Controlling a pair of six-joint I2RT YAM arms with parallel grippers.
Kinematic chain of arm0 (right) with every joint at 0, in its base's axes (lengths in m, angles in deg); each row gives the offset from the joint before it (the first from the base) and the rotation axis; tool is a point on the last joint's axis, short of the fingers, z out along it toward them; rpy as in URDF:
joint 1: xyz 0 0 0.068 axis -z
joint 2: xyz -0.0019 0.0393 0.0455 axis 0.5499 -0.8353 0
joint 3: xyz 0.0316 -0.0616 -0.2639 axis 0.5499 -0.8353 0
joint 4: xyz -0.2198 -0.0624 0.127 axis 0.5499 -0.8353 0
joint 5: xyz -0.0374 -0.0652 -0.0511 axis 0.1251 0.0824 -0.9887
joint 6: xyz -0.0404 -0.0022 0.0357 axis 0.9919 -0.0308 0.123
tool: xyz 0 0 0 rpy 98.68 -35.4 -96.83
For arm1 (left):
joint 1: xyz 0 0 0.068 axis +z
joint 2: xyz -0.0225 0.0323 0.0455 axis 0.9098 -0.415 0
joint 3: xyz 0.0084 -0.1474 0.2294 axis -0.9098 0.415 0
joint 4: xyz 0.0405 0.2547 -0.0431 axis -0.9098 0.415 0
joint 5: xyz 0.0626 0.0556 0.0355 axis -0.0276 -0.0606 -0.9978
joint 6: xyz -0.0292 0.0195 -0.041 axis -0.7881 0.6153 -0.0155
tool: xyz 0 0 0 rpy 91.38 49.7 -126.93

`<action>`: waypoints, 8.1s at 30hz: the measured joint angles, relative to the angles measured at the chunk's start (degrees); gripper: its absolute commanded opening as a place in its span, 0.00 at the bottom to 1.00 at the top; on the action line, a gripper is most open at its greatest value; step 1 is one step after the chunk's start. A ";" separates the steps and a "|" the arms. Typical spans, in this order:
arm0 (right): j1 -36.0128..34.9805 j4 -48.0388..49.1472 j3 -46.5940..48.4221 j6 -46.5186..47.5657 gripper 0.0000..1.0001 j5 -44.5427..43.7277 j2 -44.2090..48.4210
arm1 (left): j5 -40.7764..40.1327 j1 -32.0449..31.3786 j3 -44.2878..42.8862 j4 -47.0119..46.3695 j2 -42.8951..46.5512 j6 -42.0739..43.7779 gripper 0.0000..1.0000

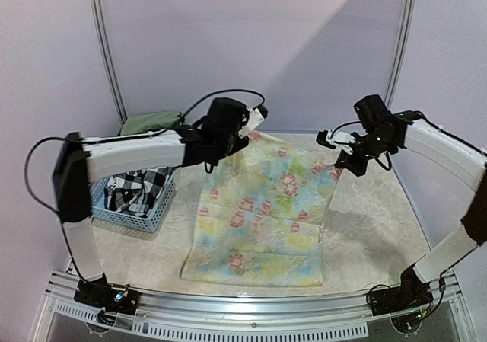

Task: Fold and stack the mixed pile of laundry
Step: Turn over the flattened skirt at the center of the board, then pick up the flattened skirt from the center of the board, then fold the flattened skirt at the center of the board, then adjust the rectangle-folded skirt at the center of the board.

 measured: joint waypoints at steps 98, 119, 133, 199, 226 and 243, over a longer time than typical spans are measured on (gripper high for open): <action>-8.76 17.66 -33.55 23.47 0.13 -5.92 -1.16 | 35.26 -9.86 29.64 28.20 4.90 -7.76 0.46; -8.92 18.05 -34.21 22.14 0.13 -6.12 -0.44 | 28.76 -13.55 24.24 34.38 3.61 -9.05 0.40; -8.96 17.97 -34.25 21.49 0.01 -6.12 -0.39 | 29.62 -13.11 24.09 33.48 0.28 -9.03 0.00; 15.13 -4.35 0.39 -14.60 0.00 11.69 -15.21 | 15.47 5.90 -51.19 27.32 -39.39 -7.23 0.00; 18.62 9.09 12.20 -28.26 0.53 9.11 -31.15 | 4.90 8.55 -49.40 1.68 -47.12 -8.68 0.79; 18.60 2.95 17.84 -24.30 0.64 12.57 -36.83 | 14.78 1.51 -17.86 15.87 -12.50 -34.14 0.77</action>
